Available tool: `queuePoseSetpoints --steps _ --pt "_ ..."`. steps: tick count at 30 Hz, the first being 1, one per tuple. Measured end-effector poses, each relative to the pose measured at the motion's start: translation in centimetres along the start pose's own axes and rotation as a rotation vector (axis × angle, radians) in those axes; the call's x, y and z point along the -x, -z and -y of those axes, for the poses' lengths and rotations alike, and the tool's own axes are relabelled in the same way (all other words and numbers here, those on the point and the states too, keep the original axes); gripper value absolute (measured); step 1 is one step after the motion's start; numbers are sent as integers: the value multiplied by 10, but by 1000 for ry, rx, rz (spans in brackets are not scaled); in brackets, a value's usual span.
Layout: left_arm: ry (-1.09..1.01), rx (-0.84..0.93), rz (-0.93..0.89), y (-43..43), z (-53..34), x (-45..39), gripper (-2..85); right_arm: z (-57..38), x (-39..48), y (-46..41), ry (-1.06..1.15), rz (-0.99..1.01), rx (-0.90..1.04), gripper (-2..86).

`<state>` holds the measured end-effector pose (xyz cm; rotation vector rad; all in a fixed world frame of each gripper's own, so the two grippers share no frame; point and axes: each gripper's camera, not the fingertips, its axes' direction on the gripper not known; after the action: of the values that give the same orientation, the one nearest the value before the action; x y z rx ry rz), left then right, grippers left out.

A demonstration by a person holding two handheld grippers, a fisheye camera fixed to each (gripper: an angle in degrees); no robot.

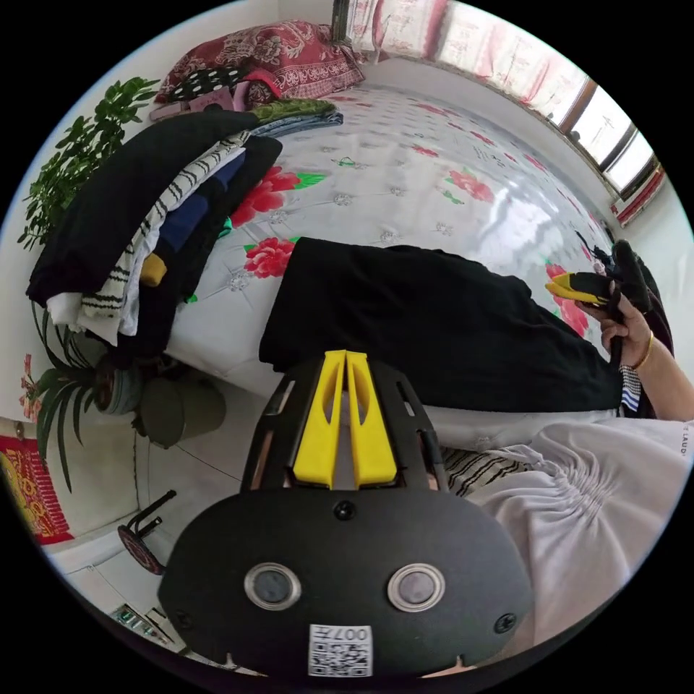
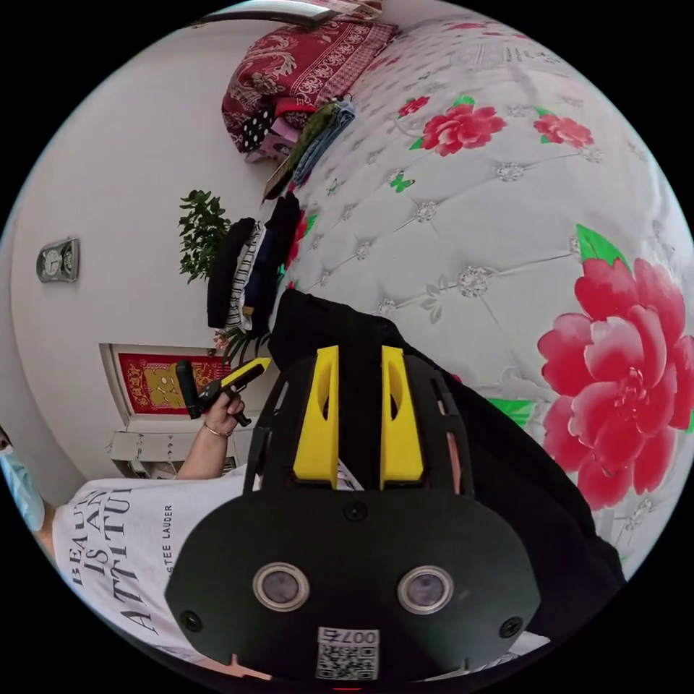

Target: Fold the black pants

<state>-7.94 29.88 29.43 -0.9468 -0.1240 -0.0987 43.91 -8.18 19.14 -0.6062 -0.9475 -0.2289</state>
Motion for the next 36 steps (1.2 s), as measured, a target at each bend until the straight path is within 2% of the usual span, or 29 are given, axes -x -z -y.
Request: queuePoseSetpoints --steps 5,7,13,18,20,23,27,29,31,33,35,36 --pt "-41 46 8 -26 25 12 -10 27 -7 -34 -41 3 88 24" --pt "-54 73 -5 -38 28 17 -10 37 2 -41 1 -109 136 12" --pt "-21 -3 -129 -38 15 40 -10 71 -2 -7 -13 -113 14 0" --pt "-14 2 -108 -36 16 39 -10 89 -19 -9 -119 -219 -17 -2" --pt "-12 7 -101 -35 18 38 -10 83 -19 3 -114 -191 -83 -1" --pt "-12 1 -97 -34 17 38 -10 57 -11 24 -50 -158 -153 1" --pt "0 -13 -94 -33 13 38 -10 -12 -3 44 2 -302 -184 3" --pt "13 -15 -99 -32 13 39 -10 -45 -11 44 -12 -383 -151 3" --pt "20 -9 -98 -32 14 39 -10 -80 -37 26 -77 -497 -17 2" --pt "22 5 -88 -31 16 38 -10 -104 -42 40 -36 -438 -166 0" --pt "89 35 -92 -25 20 41 -10 -109 -55 53 -132 -376 -165 -1" --pt "137 24 -104 -20 20 44 -10 -117 -58 69 -137 -307 -227 -1"
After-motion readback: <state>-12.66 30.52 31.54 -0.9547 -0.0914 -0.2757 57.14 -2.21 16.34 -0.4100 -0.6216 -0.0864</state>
